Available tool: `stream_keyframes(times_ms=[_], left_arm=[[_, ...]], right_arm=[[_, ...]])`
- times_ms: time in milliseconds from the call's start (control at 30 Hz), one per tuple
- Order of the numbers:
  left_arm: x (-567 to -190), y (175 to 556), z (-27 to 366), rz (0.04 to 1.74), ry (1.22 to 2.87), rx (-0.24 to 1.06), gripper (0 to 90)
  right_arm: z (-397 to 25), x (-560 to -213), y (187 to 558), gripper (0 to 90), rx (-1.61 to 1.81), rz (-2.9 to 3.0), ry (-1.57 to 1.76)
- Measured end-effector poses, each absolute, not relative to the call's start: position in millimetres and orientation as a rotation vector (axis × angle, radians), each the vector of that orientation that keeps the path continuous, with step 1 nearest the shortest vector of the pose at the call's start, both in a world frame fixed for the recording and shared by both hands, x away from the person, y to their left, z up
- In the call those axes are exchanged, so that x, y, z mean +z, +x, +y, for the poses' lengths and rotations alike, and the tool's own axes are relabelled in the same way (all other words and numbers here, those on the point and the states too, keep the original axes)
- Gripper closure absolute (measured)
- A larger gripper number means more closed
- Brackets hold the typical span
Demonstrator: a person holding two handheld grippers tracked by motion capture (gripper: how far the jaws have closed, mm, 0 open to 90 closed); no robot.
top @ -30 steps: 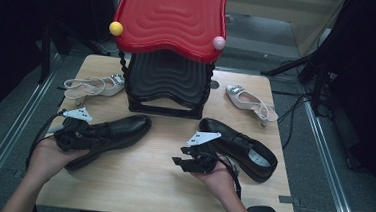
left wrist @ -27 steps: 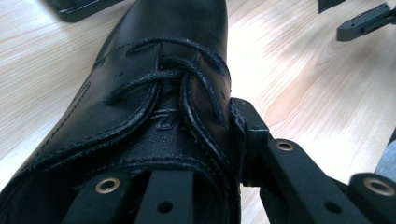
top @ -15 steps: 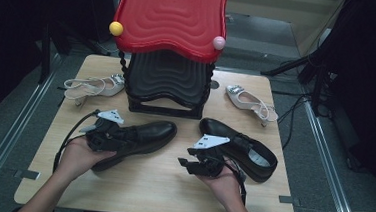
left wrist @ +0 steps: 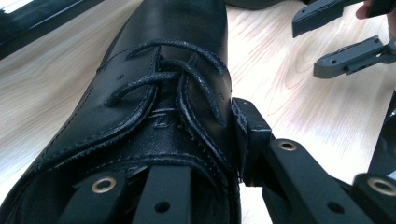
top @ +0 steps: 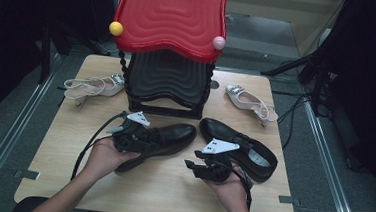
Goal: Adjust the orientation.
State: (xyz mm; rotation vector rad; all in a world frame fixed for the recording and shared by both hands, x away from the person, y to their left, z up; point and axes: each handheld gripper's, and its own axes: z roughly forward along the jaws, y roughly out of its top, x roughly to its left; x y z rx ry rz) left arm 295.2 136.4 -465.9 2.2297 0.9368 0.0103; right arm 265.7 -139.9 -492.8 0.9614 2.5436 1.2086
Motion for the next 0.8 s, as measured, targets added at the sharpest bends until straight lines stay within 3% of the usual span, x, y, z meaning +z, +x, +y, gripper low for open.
stream_keyframes(times_ms=[233, 500, 800], left_arm=[[-473, 291, 128, 0.905, 2.262, 0.007, 74.8], [-468, 291, 138, 0.898, 2.274, -0.001, 53.7], [-446, 286, 163, 0.879, 2.277, 0.002, 50.0]], right_arm=[[-140, -494, 267, 52.0, 1.201, 2.541, 0.965], [-138, -494, 266, 52.0, 1.195, 2.547, 0.963], [-137, -492, 266, 52.4, 1.199, 2.547, 0.981]])
